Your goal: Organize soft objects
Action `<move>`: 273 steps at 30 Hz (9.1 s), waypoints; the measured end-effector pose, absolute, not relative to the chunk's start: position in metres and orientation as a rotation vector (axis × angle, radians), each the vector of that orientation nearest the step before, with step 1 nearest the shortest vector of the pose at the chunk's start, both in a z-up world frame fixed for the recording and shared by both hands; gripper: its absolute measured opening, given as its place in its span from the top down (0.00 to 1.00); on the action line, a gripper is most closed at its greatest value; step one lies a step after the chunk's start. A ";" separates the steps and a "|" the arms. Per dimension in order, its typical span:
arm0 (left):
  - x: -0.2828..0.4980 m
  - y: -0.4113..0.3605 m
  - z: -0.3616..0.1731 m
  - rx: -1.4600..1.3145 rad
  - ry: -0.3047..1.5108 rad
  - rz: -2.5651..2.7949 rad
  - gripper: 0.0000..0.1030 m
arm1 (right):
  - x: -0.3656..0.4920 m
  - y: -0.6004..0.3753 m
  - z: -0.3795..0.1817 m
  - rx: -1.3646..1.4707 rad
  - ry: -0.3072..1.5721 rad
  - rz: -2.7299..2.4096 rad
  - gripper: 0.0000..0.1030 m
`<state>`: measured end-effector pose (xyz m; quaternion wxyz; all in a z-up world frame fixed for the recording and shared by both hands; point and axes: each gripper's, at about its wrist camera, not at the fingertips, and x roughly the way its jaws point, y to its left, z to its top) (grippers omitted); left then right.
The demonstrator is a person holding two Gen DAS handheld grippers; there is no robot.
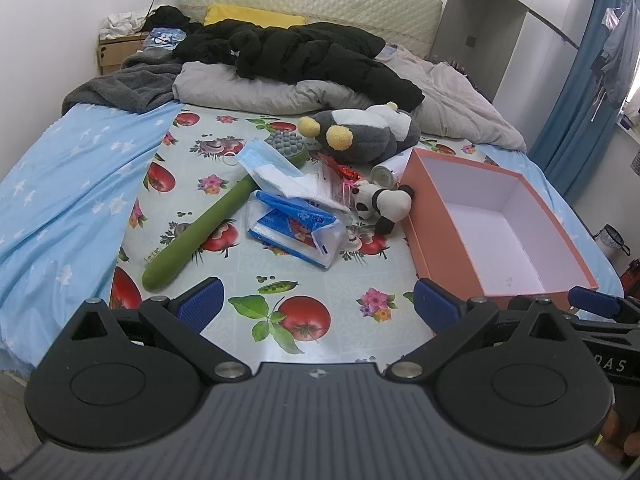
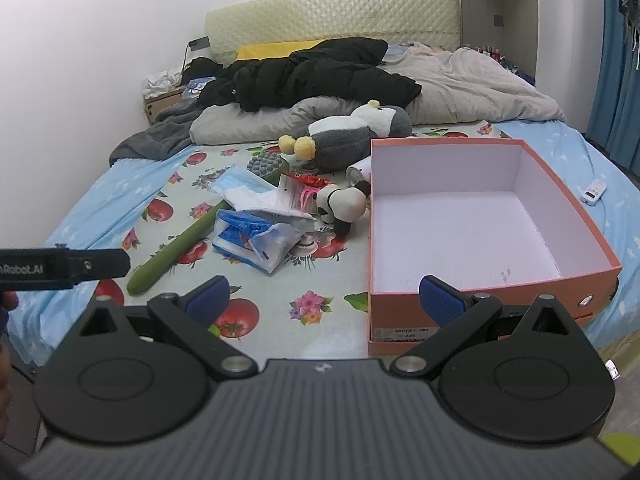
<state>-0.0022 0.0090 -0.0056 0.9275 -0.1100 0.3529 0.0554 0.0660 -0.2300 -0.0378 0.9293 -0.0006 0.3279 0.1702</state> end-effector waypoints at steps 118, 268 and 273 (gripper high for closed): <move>0.120 0.077 -0.174 -0.532 0.877 -0.173 0.97 | 0.265 -0.086 -0.131 -0.352 1.097 0.567 0.62; 0.300 -0.157 -0.076 -0.281 0.921 -0.458 0.90 | 0.237 -0.357 -0.094 0.186 0.791 0.063 0.57; 0.320 -0.166 -0.094 -0.267 0.954 -0.439 0.90 | 0.250 -0.359 -0.100 0.188 0.800 0.051 0.56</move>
